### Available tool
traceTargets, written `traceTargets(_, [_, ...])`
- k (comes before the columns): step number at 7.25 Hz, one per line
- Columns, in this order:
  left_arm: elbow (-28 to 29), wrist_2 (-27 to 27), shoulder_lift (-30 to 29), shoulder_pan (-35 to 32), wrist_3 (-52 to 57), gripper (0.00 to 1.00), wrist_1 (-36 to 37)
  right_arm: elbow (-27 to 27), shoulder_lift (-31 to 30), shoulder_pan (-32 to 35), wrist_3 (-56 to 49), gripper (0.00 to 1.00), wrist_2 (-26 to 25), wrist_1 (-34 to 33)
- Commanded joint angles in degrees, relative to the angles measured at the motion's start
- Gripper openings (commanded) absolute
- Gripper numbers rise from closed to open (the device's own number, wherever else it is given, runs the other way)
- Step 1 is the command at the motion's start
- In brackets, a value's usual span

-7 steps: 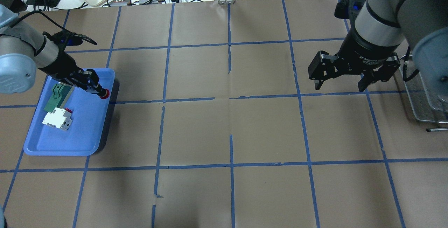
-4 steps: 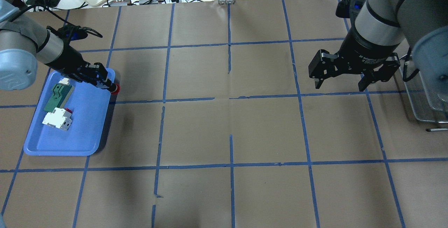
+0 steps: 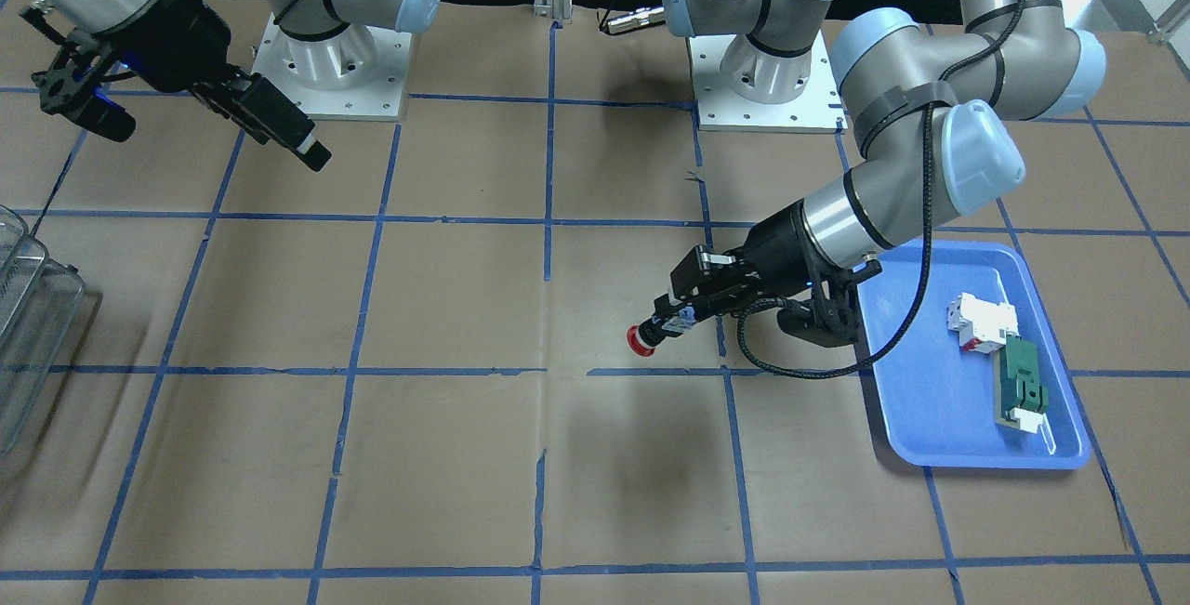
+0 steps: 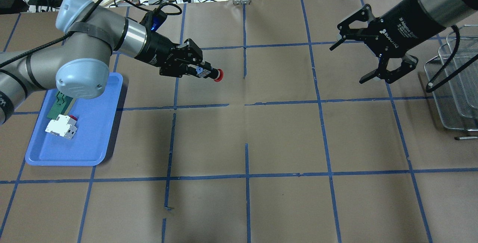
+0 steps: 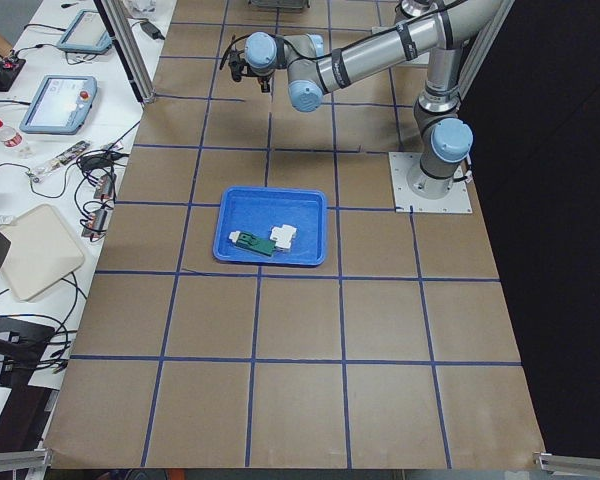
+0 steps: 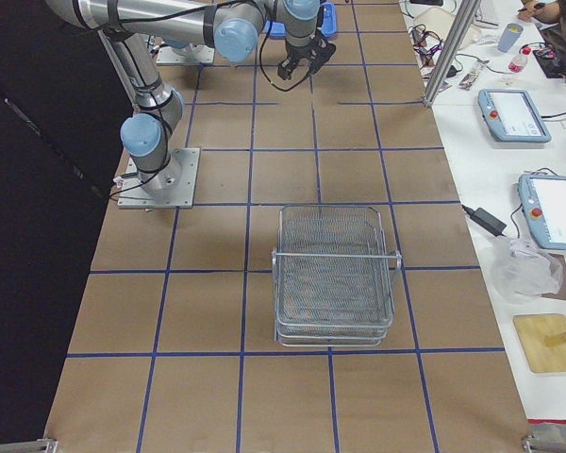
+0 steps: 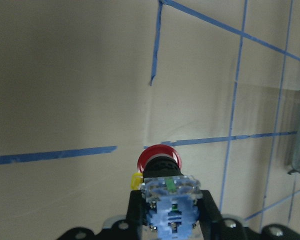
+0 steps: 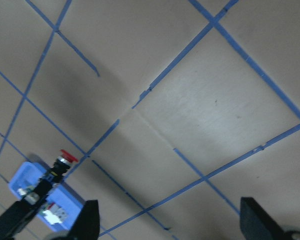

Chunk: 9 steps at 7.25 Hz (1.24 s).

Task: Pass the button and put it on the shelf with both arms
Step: 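Lift the button with the left gripper and carry it toward the right gripper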

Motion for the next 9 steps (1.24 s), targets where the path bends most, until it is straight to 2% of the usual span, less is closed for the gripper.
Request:
traceTargets(1, [-0.9,-6.93,-0.84,-5.54,-10.64,0.0,11.09,0.03,2.4,-1.59,10.3,1.0,8.5,-0.31])
traceTargets(2, [-1.52,-10.52,-0.76,-7.56,-13.3,0.0,13.93,-0.06,3.54,-1.59,12.96,1.0,10.36,-0.39])
traceTargets(4, [-1.26,-10.64,-0.93,-11.7,-23.47,0.0,22.53,-0.23,5.83,-2.2,20.5,1.0,14.92,-0.22])
traceTargets(5, [-1.26,-10.64,-0.93,-12.32,-27.7,0.0,26.4,-0.32,6.01,-4.38,20.81,1.0,15.82,-0.92])
traceTargets(7, [-1.0,-9.59,-0.93,-15.57,-36.07,0.0,30.72,-0.23,7.85,-6.51,20.98,1.0,20.28,-0.83])
traceTargets(9, [0.75,-9.59,-1.02,-15.93,-38.45,0.0,31.19,0.46,7.07,-6.25,20.99,1.0,20.4,-0.57])
